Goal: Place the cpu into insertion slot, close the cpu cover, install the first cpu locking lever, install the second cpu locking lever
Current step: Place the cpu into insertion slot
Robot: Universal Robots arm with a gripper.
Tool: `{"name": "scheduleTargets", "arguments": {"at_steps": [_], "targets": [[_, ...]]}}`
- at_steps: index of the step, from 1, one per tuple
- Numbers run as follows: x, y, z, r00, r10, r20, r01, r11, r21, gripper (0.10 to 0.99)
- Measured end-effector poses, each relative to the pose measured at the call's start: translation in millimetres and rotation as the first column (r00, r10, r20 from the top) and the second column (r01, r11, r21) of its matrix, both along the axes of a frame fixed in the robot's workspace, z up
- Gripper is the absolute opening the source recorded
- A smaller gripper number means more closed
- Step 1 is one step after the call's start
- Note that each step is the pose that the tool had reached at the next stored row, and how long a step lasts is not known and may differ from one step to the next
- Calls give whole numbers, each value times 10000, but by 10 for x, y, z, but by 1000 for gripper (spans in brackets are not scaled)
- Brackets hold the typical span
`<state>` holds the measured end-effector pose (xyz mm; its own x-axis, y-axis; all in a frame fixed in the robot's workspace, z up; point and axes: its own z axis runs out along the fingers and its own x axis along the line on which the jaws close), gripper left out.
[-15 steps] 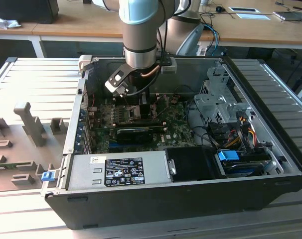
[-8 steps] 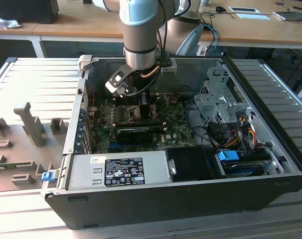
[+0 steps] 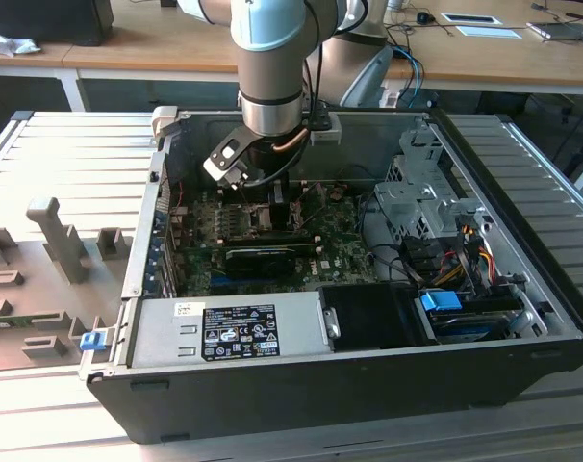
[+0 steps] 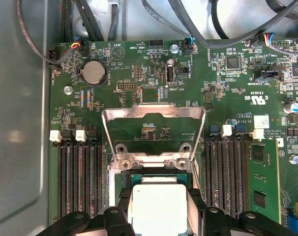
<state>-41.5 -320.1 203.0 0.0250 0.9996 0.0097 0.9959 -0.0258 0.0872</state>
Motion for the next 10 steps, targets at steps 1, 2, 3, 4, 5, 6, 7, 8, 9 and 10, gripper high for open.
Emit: {"name": "scheduleTargets", "arguments": {"at_steps": [1,2,3,4,5,6,7,8,9,10], "targets": [[0,0,0,10000,0,0,0,10000,0,533],[0,0,-3,10000,0,1,0,10000,2,541],[0,0,-5,10000,0,0,0,10000,0,541],[0,0,-6,10000,0,-1,0,10000,-1,608],[0,3,-8,10000,-2,1,2,10000,2,608],[0,8,-9,10000,-3,2,3,10000,4,608],[0,13,-11,10000,-1,0,1,10000,5,608],[0,19,-13,10000,0,0,0,10000,8,608],[0,22,-13,10000,0,1,0,10000,10,608],[0,26,-14,10000,0,0,0,10000,11,608]]}}
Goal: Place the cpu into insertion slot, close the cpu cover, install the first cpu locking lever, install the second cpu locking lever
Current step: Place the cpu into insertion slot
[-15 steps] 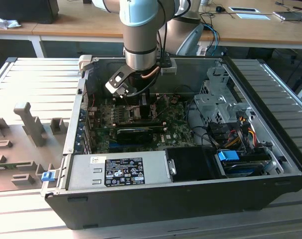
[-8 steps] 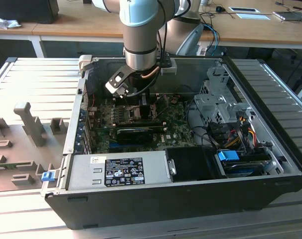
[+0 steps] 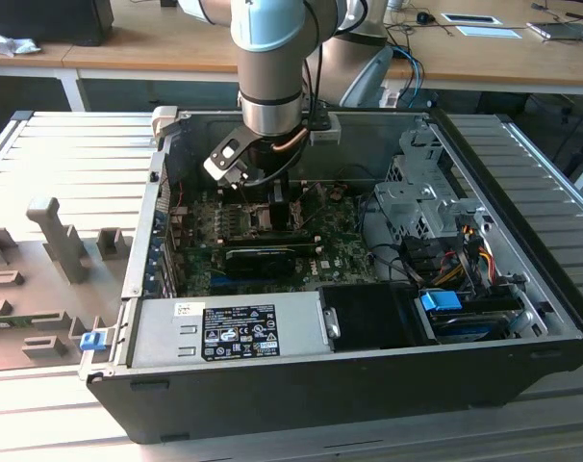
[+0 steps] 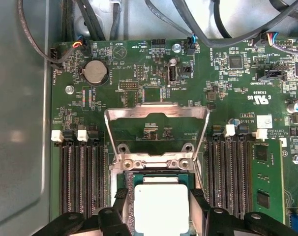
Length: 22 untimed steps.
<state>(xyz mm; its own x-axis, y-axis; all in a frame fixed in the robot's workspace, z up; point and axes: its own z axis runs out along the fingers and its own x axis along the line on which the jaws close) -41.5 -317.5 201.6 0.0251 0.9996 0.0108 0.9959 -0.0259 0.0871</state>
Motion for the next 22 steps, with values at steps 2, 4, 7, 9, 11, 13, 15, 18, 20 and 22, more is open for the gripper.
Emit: {"name": "scheduleTargets", "arguments": {"at_steps": [2,4,7,9,11,13,15,18,20,22], "targets": [[0,7,-2,10000,1,0,-1,10000,11,608],[0,10,-4,10000,0,0,0,10000,23,608],[0,13,-7,10000,0,-1,0,10000,51,608],[0,14,-8,10000,0,1,0,10000,55,608],[0,15,15,10000,0,-1,0,10000,47,608],[0,15,83,10000,-1,-1,1,10000,-19,608],[3,15,174,10000,0,-14,0,9998,-196,525],[3,4,190,10000,1,-16,-2,9988,-495,106],[3,5,228,10000,-1,-15,0,9986,-536,106],[3,4,249,10000,0,-15,-1,9985,-545,106]]}}
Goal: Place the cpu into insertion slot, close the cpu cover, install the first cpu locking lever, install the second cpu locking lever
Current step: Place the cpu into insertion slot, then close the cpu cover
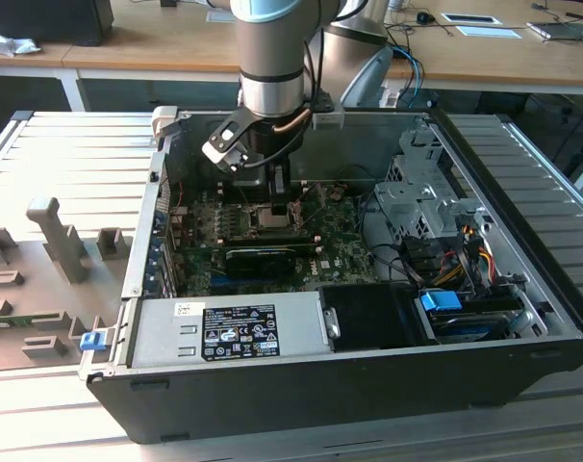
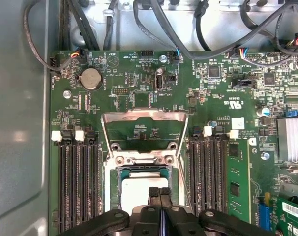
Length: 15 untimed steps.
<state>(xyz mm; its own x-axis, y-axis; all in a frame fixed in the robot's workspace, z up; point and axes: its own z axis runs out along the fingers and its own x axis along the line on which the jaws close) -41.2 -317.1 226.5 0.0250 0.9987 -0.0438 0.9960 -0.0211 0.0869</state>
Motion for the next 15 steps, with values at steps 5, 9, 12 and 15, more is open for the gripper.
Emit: {"name": "scheduleTargets", "arguments": {"at_steps": [5,9,12,15], "targets": [[1,0,31,10000,-1,1,1,10000,-28,106],[44,-17,32,10000,-3,-13,3,10000,-24,106],[50,-17,36,10000,-4,-16,4,10000,-22,106],[51,-17,60,10000,-4,-15,4,10000,-22,106]]}}
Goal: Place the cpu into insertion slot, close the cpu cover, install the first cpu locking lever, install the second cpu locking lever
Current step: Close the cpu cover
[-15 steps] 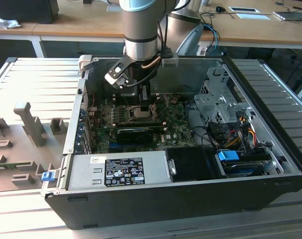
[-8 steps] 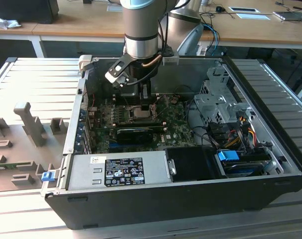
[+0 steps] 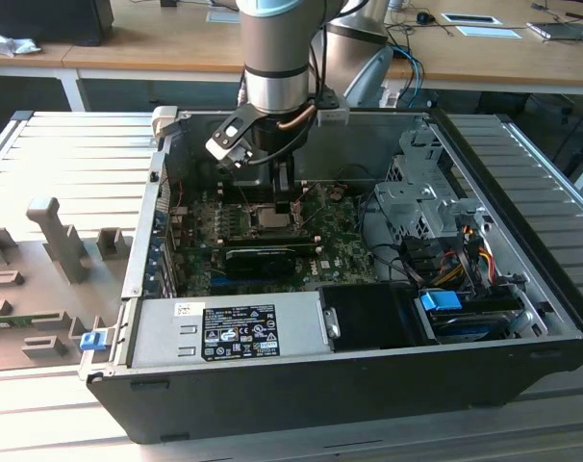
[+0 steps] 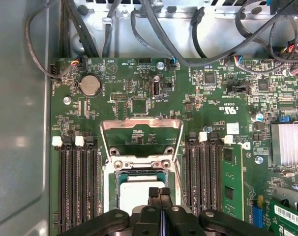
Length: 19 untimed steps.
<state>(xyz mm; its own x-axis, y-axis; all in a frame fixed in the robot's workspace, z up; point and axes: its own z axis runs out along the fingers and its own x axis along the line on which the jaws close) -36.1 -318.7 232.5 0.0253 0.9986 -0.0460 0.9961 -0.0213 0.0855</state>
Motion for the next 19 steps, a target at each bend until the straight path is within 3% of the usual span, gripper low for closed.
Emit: {"name": "scheduleTargets", "arguments": {"at_steps": [19], "targets": [[0,0,121,10000,0,-1,0,10000,-1,106]]}}
